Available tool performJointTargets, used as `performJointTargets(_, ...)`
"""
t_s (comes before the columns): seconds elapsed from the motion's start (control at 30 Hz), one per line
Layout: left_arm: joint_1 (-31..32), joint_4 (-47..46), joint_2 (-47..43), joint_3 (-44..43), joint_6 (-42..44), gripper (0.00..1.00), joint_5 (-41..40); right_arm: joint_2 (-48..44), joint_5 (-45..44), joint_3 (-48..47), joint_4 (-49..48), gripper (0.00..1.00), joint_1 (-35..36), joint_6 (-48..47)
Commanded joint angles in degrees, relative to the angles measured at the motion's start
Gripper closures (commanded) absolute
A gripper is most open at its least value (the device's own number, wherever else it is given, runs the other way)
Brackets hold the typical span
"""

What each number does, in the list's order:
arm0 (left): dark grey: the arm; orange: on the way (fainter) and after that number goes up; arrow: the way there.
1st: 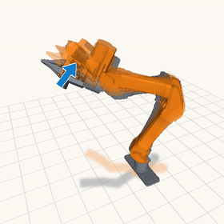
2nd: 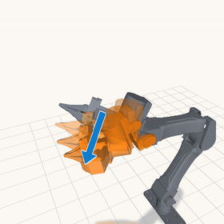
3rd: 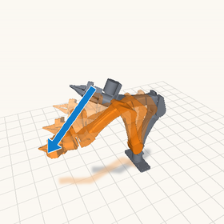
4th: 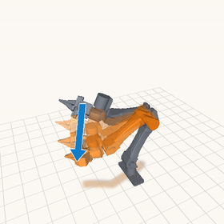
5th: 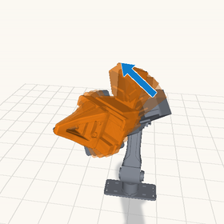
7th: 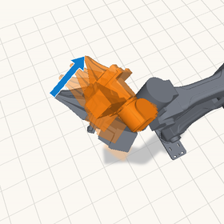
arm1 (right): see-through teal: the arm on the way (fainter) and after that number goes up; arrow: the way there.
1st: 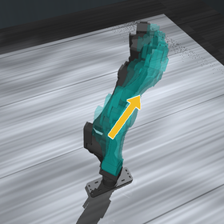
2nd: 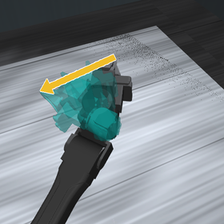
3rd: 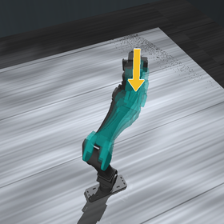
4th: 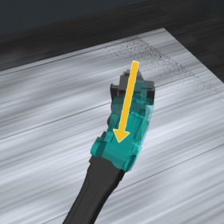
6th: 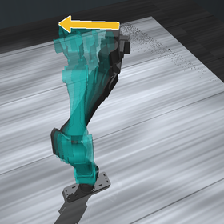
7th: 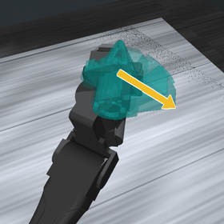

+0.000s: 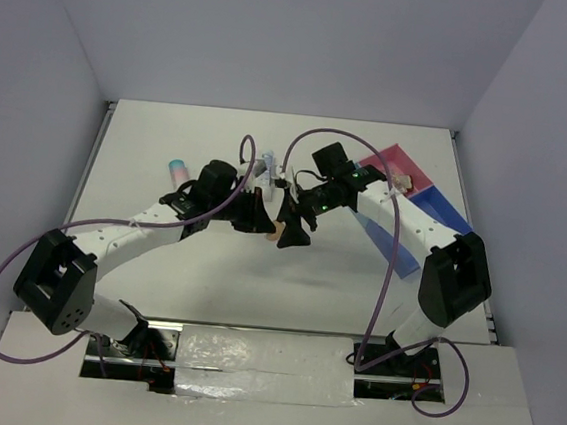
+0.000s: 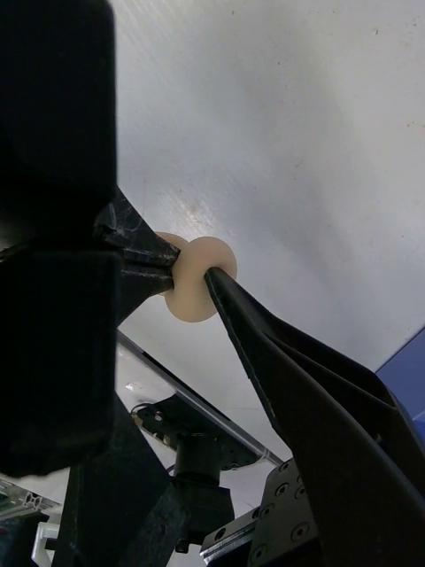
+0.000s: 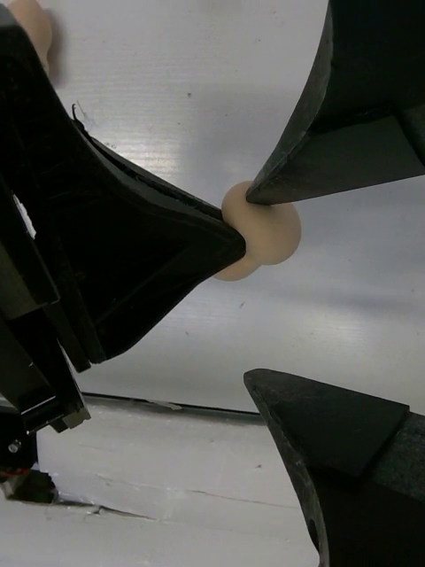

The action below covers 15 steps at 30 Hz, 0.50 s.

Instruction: Organize the makeup

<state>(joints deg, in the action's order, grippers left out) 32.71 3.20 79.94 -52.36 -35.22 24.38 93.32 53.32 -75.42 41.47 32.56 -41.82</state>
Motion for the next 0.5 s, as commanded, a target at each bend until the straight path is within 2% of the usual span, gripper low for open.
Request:
performJointTargets(0.0,-0.19,-5.4,-0.75,0.06,-0.99,1.0,3.39,-0.33,-1.72,-1.75,-2.8,0.19,1.11,0.69)
performJointTargets(0.2,-0.19,-6.19,-0.75,0.59,-1.16,1.0,4.18,0.55,-4.1,-1.93,-2.8,0.29,1.46,0.52)
performJointTargets(0.47,-0.19,-6.37,-0.93,0.77,-1.25,1.0,4.97,1.87,-8.93,-1.14,-4.56,0.31,1.81,1.04)
